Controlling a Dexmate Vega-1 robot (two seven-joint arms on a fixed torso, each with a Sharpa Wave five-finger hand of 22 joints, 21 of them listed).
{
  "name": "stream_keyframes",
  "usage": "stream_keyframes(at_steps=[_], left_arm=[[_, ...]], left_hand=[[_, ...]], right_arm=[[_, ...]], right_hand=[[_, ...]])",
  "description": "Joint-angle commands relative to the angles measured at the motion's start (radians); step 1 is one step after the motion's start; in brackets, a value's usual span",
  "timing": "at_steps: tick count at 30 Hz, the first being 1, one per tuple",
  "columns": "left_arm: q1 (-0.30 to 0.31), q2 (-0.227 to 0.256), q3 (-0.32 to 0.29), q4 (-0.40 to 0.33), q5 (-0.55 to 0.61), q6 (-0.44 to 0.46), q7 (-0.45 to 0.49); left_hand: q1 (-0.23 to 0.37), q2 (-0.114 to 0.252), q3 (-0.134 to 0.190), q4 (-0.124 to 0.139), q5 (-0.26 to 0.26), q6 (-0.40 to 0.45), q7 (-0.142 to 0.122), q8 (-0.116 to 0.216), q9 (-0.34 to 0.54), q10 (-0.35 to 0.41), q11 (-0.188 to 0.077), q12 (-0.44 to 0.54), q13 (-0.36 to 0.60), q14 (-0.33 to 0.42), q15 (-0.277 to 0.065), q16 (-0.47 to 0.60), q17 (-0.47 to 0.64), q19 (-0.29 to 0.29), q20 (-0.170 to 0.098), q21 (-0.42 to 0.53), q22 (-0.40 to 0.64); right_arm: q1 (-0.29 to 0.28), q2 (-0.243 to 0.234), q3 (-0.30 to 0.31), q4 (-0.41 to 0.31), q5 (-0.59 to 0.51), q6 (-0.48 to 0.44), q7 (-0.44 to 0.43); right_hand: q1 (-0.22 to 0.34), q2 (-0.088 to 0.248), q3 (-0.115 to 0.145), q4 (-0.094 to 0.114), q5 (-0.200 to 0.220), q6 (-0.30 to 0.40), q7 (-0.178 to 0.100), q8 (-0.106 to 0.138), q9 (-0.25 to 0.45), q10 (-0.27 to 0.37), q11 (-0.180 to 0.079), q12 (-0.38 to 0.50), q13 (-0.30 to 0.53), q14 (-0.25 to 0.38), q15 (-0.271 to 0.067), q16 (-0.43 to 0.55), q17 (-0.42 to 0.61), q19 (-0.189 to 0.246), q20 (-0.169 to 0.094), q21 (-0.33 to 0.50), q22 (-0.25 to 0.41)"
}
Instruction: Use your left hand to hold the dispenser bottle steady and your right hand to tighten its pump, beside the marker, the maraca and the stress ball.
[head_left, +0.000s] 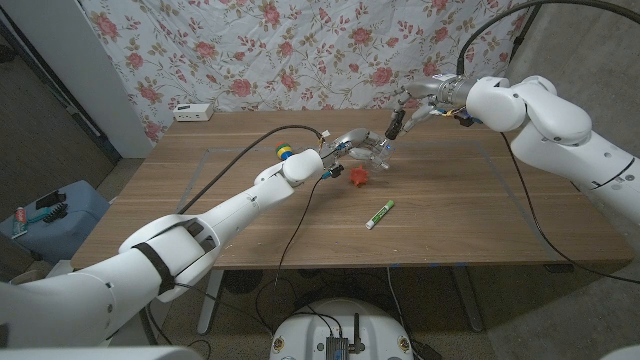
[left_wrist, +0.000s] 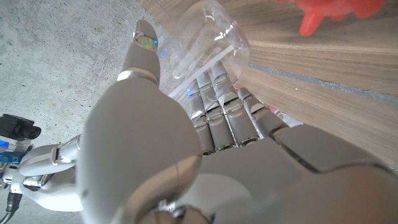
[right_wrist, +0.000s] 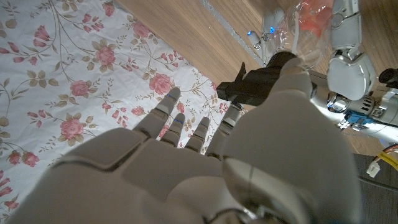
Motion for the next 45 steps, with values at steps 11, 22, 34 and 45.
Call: stream_keyframes(at_steps=[11,22,34,45], left_arm=[[-0.015,-0.013,0.0,0.043,-0.003,-0.025,-0.003],[-0.014,-0.012,-0.002,0.049,-0.004,-0.029,0.0],[-0.022,-0.019,-0.001,0.07,-0.007,-0.038,-0.002],[-0.035,-0.033,0.001,0.104,-0.01,-0.055,-0.004]], left_hand=[[-0.016,0.12,0.143,0.137,0.003,0.218,-0.059,0.008,0.005,0.074,-0.07,0.005,0.004,0.063,-0.121,0.005,0.005,0.001,-0.079,-0.001,0.002],[-0.014,0.12,0.143,0.136,0.003,0.216,-0.061,0.007,0.005,0.075,-0.069,0.006,0.004,0.062,-0.122,0.006,0.006,0.001,-0.078,0.0,0.002],[-0.015,0.12,0.144,0.137,0.003,0.217,-0.06,0.007,0.005,0.074,-0.069,0.005,0.004,0.062,-0.121,0.005,0.005,0.0,-0.078,-0.001,0.002],[-0.014,0.12,0.144,0.137,0.003,0.218,-0.06,0.007,0.005,0.075,-0.069,0.005,0.004,0.062,-0.122,0.005,0.005,0.0,-0.077,0.0,0.002]], right_arm=[[0.037,0.014,-0.064,-0.046,-0.01,-0.167,0.061],[0.074,0.036,-0.116,-0.066,-0.054,-0.312,0.13],[0.114,0.065,-0.189,-0.09,-0.158,-0.454,0.202],[0.126,0.101,-0.238,-0.103,-0.255,-0.541,0.231]], right_hand=[[-0.057,-0.001,-0.04,0.03,-0.001,0.042,0.002,0.012,0.002,0.035,0.041,0.011,0.001,0.039,-0.022,0.015,0.005,0.038,0.016,0.013,0.004],[-0.103,0.005,-0.067,0.059,0.003,0.081,0.003,0.018,0.0,0.075,0.071,0.018,0.001,0.073,-0.01,0.023,0.005,0.068,0.049,0.015,0.003],[-0.153,0.005,-0.099,0.09,0.009,0.11,0.005,0.018,-0.004,0.112,0.103,0.022,0.0,0.109,-0.003,0.031,0.005,0.087,0.082,0.013,0.003],[-0.19,0.021,-0.128,0.12,0.024,0.187,0.007,0.032,-0.009,0.184,0.141,0.035,-0.001,0.176,0.018,0.044,0.002,0.117,0.104,0.014,0.003]])
